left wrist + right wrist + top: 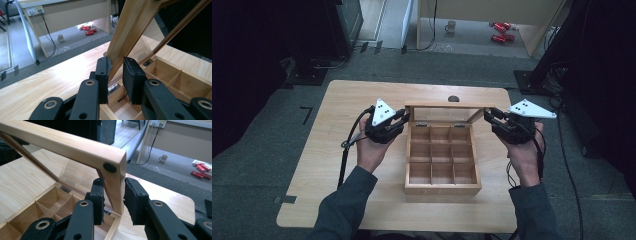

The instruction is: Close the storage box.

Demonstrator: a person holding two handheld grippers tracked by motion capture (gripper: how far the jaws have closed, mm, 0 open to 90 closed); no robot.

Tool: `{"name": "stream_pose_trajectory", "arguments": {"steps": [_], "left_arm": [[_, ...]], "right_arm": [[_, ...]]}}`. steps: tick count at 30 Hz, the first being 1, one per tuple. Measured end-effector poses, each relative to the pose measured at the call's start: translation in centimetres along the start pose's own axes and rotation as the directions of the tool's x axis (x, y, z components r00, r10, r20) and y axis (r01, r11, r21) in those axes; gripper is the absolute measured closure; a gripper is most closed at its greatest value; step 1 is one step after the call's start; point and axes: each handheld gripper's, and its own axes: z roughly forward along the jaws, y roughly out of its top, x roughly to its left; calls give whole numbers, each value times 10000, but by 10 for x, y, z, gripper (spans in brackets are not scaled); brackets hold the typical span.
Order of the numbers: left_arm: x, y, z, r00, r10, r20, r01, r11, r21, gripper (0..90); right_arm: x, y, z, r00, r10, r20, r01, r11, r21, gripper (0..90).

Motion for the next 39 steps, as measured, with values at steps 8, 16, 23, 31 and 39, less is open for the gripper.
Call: {"name": "stream_pose_trajectory", "arguments": {"steps": [8, 16, 23, 31, 39], "left_arm": [[-3, -3, -2, 10000, -15, 13, 14, 10000, 82, 745], [-8, -7, -8, 9999, -60, 152, 60, 10000, -59, 723], [-14, -2, -23, 9995, -168, 269, 177, 9993, -344, 685], [-23, 3, -37, 9990, -73, 442, 99, 9982, -589, 665], [-28, 7, -43, 9988, -142, 463, 170, 9979, -621, 650]], "right_arm": [[2, -2, -9, 9998, 134, -168, -136, 9999, -102, 692], [6, -7, -15, 9998, 100, -193, -102, 9999, -72, 686], [8, -12, -18, 9997, 129, -211, -131, 9999, -98, 684], [10, -17, -20, 9992, 303, -277, -307, 9994, -139, 678], [13, -22, -24, 9993, 248, -268, -250, 9997, -59, 672]]}}
